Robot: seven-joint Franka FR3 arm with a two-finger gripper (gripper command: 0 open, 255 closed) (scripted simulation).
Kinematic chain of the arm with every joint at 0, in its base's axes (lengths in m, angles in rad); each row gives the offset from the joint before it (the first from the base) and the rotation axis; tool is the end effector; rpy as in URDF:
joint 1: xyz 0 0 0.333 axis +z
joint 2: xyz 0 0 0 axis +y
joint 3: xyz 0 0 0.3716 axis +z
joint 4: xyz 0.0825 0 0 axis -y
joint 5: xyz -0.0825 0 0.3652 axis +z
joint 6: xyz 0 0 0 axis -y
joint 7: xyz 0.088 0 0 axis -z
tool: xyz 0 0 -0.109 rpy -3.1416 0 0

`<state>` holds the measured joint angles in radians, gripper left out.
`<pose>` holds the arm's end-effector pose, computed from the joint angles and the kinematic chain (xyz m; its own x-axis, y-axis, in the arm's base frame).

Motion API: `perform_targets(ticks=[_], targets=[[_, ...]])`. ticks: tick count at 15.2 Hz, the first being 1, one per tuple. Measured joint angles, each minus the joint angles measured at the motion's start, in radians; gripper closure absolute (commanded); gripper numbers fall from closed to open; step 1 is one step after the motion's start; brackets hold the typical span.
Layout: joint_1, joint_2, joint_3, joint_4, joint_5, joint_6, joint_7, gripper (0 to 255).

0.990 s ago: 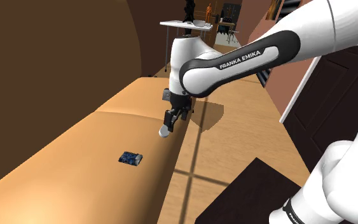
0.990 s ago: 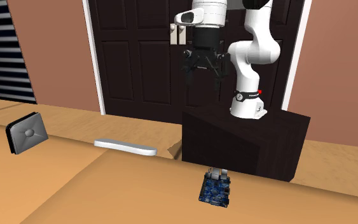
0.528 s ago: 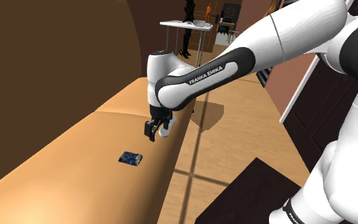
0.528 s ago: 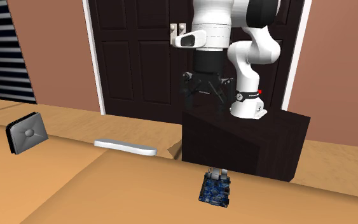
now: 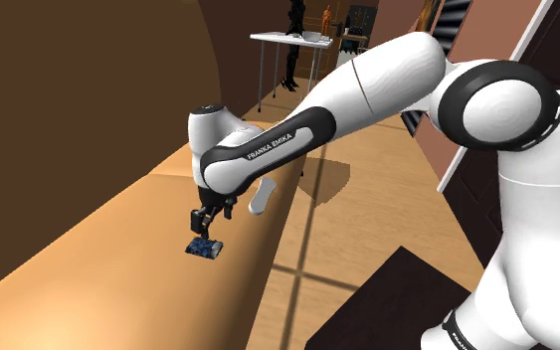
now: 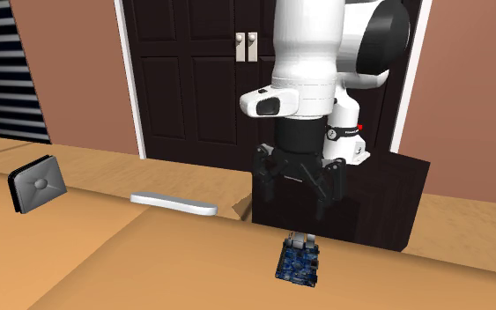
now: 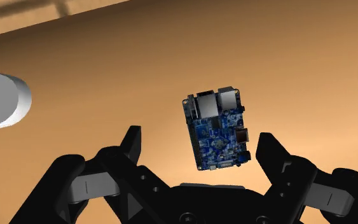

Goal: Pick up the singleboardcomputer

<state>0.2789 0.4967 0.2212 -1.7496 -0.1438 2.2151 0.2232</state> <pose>0.6000 0.3001 0.3513 0.9429 0.3328 -0.0143 0.3330 -0.9429 0.0121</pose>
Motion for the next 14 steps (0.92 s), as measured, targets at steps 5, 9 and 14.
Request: perform_targets(ticks=[5,9,14], targets=[[0.041,0.139,-0.001,0.141,-0.019,-0.011,0.014,0],[0.048,0.181,-0.007,0.150,-0.028,0.021,0.019,0],[0.051,0.201,-0.011,0.151,-0.033,0.041,0.023,255]])
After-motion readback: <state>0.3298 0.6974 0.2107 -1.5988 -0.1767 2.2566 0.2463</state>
